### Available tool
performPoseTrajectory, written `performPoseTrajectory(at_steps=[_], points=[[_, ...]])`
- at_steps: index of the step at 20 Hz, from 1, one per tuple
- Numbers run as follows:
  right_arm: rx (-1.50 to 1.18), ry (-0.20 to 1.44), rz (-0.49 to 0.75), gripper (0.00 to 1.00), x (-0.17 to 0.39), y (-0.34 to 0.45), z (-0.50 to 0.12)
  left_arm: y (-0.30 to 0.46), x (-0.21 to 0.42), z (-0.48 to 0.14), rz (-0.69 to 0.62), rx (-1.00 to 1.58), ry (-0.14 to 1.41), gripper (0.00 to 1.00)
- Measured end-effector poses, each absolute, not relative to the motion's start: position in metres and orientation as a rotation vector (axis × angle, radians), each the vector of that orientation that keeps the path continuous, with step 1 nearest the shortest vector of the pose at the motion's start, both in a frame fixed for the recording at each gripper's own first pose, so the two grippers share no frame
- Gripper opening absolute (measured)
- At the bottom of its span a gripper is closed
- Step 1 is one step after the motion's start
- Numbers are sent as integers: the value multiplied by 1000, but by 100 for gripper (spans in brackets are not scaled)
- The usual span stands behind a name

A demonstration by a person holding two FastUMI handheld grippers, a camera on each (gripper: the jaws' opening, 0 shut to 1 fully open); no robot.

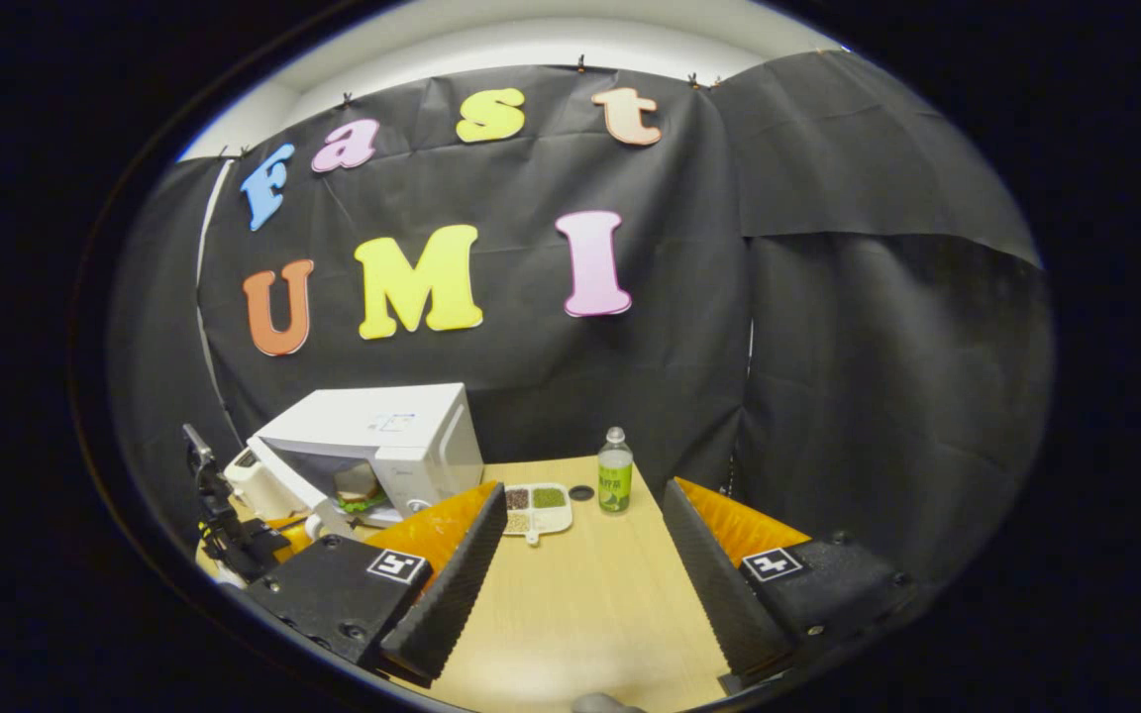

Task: Open the microwave oven with the left hand, put the food in, and close the microwave oven.

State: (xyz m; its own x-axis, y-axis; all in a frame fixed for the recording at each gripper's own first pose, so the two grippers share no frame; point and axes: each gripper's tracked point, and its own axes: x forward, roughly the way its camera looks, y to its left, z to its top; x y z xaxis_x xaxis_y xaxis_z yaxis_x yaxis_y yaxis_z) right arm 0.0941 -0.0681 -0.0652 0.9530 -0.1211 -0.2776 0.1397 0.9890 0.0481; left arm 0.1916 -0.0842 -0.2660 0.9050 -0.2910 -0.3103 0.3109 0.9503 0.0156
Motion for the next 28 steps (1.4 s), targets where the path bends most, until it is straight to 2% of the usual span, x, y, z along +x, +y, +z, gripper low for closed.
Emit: performPoseTrajectory(at_steps=[4,5,6,7,8,9,10,12,13,14,15,16,21,22,23,24,25,26,27,28], points=[[67,289,-141,92,93,-73,-70,-98,213,-269,-331,59,314,0],[67,291,-145,100,94,-74,-70,-102,218,-269,-334,54,314,0],[66,293,-150,92,94,-76,-72,-104,223,-270,-333,54,313,0],[69,293,-152,92,94,-77,-72,-107,230,-270,-332,52,310,0],[72,297,-155,100,94,-79,-75,-110,235,-271,-328,50,308,0],[75,305,-157,92,96,-80,-78,-113,241,-273,-324,47,309,0],[81,311,-161,100,97,-82,-81,-115,246,-275,-323,44,314,0],[92,319,-163,100,99,-83,-84,-119,256,-277,-322,35,319,0],[94,321,-163,100,100,-83,-85,-121,259,-278,-322,34,319,10],[93,322,-163,100,102,-84,-87,-122,263,-279,-322,39,321,0],[91,323,-166,92,103,-86,-88,-123,267,-280,-323,45,321,10],[95,324,-165,92,104,-86,-89,-124,270,-280,-324,52,322,0],[118,336,-162,92,109,-88,-97,-127,275,-280,-323,64,329,0],[122,337,-162,100,111,-90,-99,-127,276,-278,-321,68,328,0],[123,342,-162,100,112,-90,-100,-126,276,-280,-318,72,331,0],[124,346,-163,100,112,-92,-101,-126,277,-280,-316,72,329,9],[125,348,-162,100,113,-92,-102,-125,278,-279,-311,73,327,9],[125,351,-160,92,112,-91,-103,-125,280,-280,-310,66,329,0],[121,350,-154,100,113,-91,-103,-127,284,-279,-307,57,335,0],[113,349,-151,100,115,-90,-102,-129,289,-282,-301,51,366,0]])
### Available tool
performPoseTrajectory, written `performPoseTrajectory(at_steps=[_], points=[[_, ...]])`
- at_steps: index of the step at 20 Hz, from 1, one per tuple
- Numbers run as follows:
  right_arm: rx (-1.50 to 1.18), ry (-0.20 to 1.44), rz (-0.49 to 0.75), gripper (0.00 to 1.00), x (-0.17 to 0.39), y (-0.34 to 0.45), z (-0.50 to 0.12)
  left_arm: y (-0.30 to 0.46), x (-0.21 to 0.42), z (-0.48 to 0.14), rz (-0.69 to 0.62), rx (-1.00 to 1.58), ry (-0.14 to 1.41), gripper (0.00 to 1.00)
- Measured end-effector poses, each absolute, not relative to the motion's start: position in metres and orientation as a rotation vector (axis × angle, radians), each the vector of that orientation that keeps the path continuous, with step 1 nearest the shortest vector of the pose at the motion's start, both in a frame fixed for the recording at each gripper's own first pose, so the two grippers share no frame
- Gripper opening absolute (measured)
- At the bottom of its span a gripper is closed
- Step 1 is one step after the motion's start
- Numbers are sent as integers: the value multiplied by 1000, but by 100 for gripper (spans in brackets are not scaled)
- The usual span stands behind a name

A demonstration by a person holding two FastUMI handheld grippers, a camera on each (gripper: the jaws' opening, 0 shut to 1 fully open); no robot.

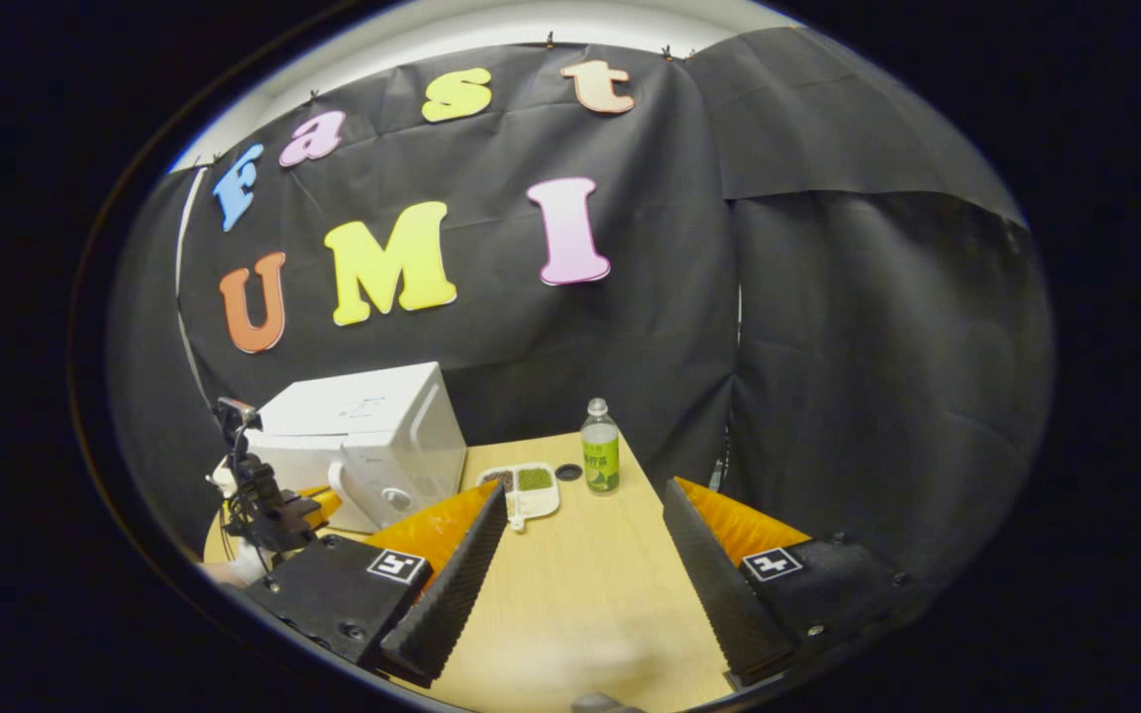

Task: Open the microwave oven with the left hand, put the food in, and close the microwave oven.

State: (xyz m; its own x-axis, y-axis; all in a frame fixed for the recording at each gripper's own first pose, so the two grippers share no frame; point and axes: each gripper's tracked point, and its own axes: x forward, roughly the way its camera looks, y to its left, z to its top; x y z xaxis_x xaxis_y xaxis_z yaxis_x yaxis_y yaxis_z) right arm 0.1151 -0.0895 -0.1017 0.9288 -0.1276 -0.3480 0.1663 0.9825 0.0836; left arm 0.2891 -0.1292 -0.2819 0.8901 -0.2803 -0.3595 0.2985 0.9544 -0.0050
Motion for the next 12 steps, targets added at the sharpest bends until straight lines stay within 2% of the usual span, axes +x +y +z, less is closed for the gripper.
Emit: performPoseTrajectory(at_steps=[5,6,7,8,9,10,11,12], points=[[101,350,-114,100,123,-76,-99,-125,286,-283,-263,75,355,0],[100,345,-107,92,123,-73,-97,-124,285,-281,-252,73,354,0],[99,339,-96,100,124,-69,-94,-125,284,-279,-246,68,355,0],[95,334,-86,100,126,-66,-93,-121,280,-275,-233,74,355,0],[90,327,-75,100,126,-61,-89,-112,276,-271,-208,94,358,10],[87,320,-64,92,127,-56,-86,-105,271,-266,-197,96,357,0],[84,312,-55,92,128,-52,-82,-105,262,-259,-212,83,357,0],[84,306,-45,100,129,-49,-81,-106,257,-254,-227,76,361,32]])
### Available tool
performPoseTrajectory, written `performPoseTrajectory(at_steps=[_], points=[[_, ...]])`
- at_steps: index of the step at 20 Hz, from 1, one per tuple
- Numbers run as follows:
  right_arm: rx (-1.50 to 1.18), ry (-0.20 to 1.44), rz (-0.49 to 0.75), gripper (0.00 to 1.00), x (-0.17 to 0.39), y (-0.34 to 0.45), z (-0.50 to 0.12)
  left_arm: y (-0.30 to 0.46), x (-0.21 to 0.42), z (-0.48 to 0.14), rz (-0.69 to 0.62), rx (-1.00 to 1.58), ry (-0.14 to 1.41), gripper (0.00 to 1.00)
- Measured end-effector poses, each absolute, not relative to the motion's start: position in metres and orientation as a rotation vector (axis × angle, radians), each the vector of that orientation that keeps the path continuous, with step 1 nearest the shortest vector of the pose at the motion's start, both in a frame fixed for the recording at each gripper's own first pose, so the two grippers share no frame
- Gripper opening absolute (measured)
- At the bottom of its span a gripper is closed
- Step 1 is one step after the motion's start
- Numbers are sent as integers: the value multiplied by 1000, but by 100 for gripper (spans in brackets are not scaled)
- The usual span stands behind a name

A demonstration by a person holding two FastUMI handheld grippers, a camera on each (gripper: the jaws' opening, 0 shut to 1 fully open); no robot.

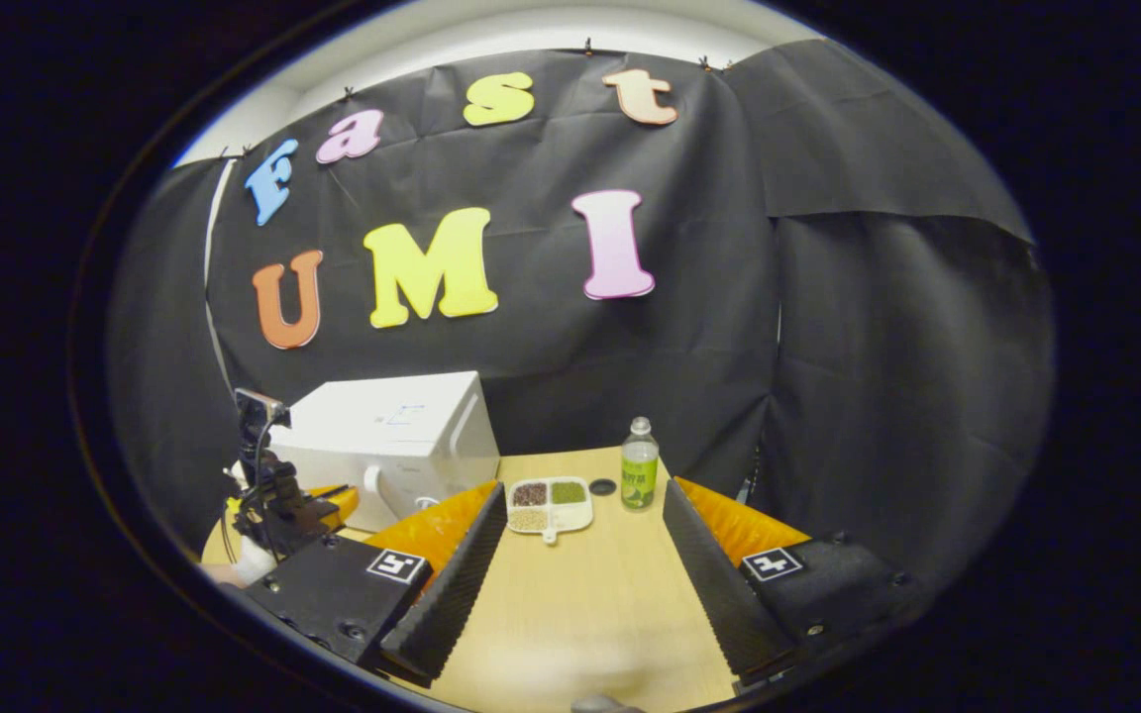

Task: Open the microwave oven with the left hand, put the food in, and close the microwave oven.

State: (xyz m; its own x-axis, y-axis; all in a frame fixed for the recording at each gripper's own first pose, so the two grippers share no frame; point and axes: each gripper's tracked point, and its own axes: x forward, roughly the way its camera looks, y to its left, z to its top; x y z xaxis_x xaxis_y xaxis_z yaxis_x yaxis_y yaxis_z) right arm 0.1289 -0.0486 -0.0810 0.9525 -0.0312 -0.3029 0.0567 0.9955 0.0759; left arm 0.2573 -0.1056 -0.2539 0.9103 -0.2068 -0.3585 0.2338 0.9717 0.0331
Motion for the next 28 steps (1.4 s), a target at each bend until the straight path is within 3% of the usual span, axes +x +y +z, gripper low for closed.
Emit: performPoseTrajectory(at_steps=[1,2,3,4,5,8,9,10,11,12,15,23,24,25,26,28], points=[[85,298,-35,92,130,-44,-78,-100,247,-245,-224,80,362,64],[87,291,-25,100,130,-40,-76,-95,241,-235,-217,87,342,96],[90,285,-13,92,130,-34,-73,-92,234,-224,-213,89,321,96],[93,280,-2,92,130,-29,-72,-89,228,-212,-210,91,298,96],[91,271,5,100,129,-24,-69,-83,219,-200,-204,88,282,97],[76,253,20,100,126,-12,-63,-69,192,-167,-189,64,240,97],[71,245,24,92,125,-7,-61,-64,183,-157,-185,59,225,96],[62,239,24,100,123,-5,-60,-57,174,-145,-175,54,208,96],[57,231,22,100,121,-3,-59,-51,163,-136,-175,44,196,97],[57,227,22,92,119,1,-58,-47,154,-126,-178,40,184,97],[56,216,25,92,113,11,-55,-27,130,-99,-165,31,139,96],[25,173,53,92,95,50,-45,30,75,-70,-70,22,84,96],[15,167,55,100,93,55,-44,36,71,-66,-63,18,81,96],[10,161,60,100,91,60,-42,41,68,-62,-56,6,72,96],[11,155,65,92,89,66,-40,45,65,-60,-53,-8,73,96],[16,147,71,92,88,76,-38,51,61,-56,-46,-22,65,96]])
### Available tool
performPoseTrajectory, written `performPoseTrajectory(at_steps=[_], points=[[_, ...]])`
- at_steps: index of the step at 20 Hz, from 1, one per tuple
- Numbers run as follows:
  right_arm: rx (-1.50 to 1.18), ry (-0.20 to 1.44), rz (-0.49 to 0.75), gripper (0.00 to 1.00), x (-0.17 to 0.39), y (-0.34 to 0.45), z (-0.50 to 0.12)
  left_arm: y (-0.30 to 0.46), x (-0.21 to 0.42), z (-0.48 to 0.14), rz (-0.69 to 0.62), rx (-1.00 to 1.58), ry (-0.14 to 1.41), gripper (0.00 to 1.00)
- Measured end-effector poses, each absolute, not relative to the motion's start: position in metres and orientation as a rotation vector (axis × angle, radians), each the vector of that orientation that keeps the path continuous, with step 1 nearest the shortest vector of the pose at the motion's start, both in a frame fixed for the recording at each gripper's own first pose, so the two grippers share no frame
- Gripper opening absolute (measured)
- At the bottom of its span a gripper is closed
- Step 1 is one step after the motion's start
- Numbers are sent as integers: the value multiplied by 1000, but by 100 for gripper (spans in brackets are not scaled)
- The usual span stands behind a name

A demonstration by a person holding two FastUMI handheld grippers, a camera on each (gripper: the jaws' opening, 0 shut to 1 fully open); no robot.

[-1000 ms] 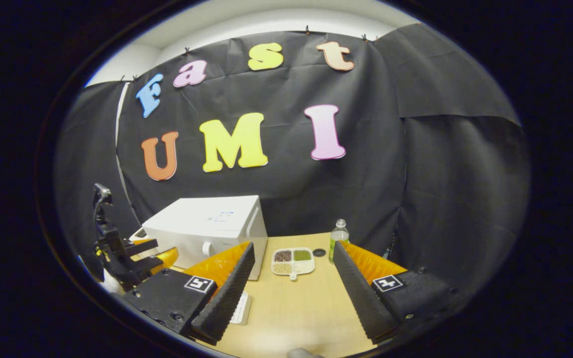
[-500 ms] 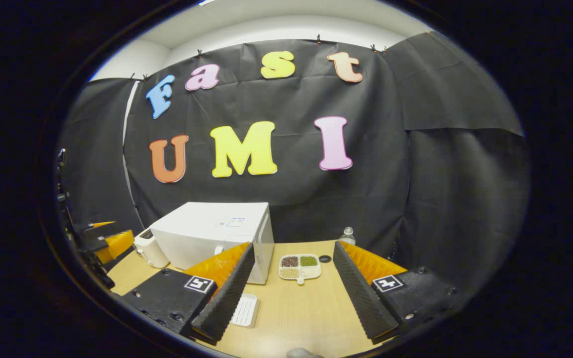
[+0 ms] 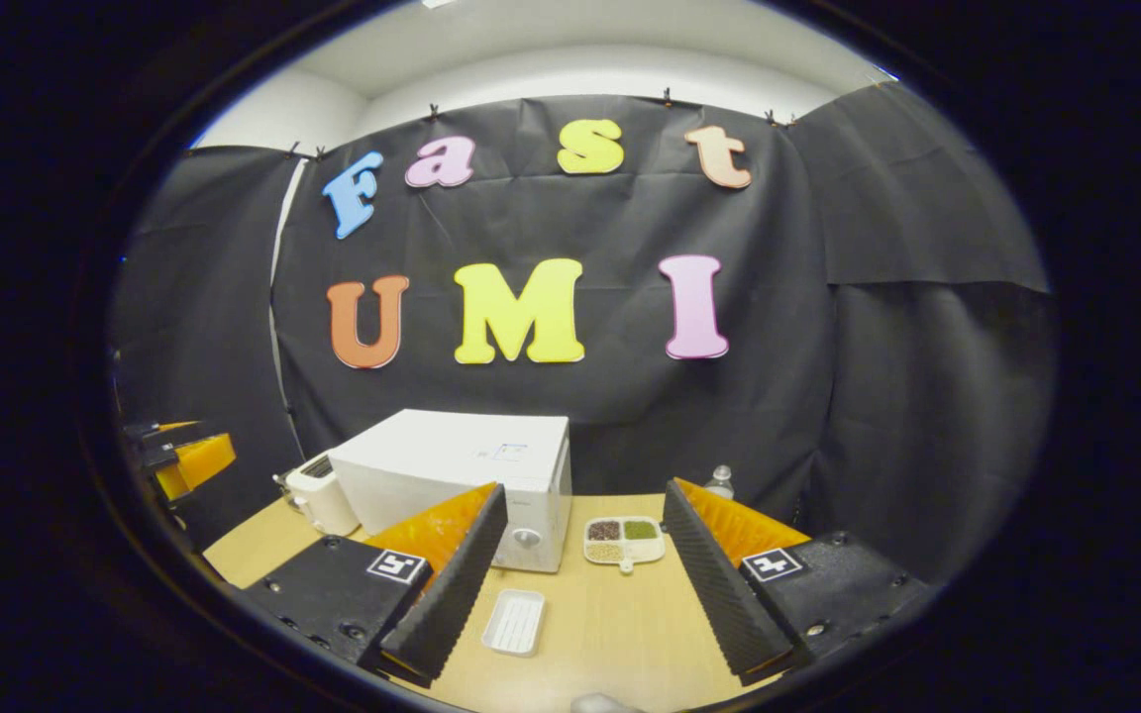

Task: Open the microwave oven with the left hand, put the food in, and close the microwave oven.

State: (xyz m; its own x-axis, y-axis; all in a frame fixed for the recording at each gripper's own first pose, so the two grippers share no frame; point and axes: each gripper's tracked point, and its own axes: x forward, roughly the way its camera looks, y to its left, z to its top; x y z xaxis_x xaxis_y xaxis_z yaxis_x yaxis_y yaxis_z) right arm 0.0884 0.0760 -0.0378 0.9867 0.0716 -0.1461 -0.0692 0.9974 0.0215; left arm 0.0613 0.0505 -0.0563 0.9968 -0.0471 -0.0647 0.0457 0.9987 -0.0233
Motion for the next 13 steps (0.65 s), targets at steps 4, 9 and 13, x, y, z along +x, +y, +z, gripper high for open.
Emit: performPoseTrajectory(at_steps=[4,9,13], points=[[25,139,78,92,88,90,-34,61,59,-52,-46,-12,51,96],[24,133,80,92,90,101,-30,72,63,-54,-40,-23,51,96],[17,133,73,92,84,105,-28,77,65,-55,-43,-26,51,96]])
